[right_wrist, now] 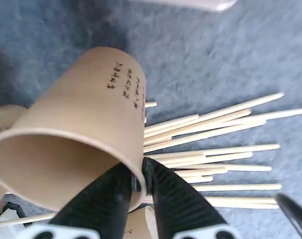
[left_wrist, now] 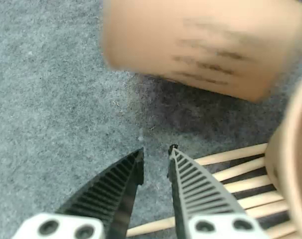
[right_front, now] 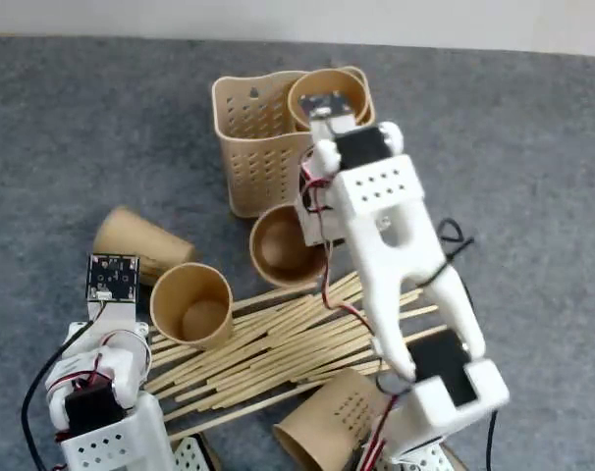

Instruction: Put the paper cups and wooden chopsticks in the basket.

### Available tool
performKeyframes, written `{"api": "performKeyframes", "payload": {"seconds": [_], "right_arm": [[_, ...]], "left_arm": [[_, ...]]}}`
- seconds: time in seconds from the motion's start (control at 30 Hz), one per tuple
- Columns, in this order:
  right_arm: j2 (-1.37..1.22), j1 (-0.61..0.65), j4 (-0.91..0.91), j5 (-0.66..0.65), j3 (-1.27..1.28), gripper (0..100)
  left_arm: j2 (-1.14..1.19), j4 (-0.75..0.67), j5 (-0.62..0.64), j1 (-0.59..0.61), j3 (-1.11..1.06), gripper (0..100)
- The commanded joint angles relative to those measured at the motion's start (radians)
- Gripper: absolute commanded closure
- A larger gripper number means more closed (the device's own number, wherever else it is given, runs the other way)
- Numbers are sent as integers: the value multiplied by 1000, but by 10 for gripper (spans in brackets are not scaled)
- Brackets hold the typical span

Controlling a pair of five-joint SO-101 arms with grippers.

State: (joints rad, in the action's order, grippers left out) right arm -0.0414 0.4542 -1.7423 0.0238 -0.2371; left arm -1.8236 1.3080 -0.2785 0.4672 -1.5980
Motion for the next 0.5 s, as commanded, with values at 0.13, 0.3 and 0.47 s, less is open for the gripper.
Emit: {"api": "performKeyframes", "payload": {"seconds": [0.13, 0.3, 0.47], "right_arm": [[297, -18, -19, -75, -15, 993], [420, -16, -19, -109, -21, 993], [486, -18, -13, -129, -42, 993]], "left_arm": [[-15, -11, -5, 13, 8, 898], [-15, -11, -5, 13, 8, 898], [-15, -11, -5, 13, 8, 898]]}}
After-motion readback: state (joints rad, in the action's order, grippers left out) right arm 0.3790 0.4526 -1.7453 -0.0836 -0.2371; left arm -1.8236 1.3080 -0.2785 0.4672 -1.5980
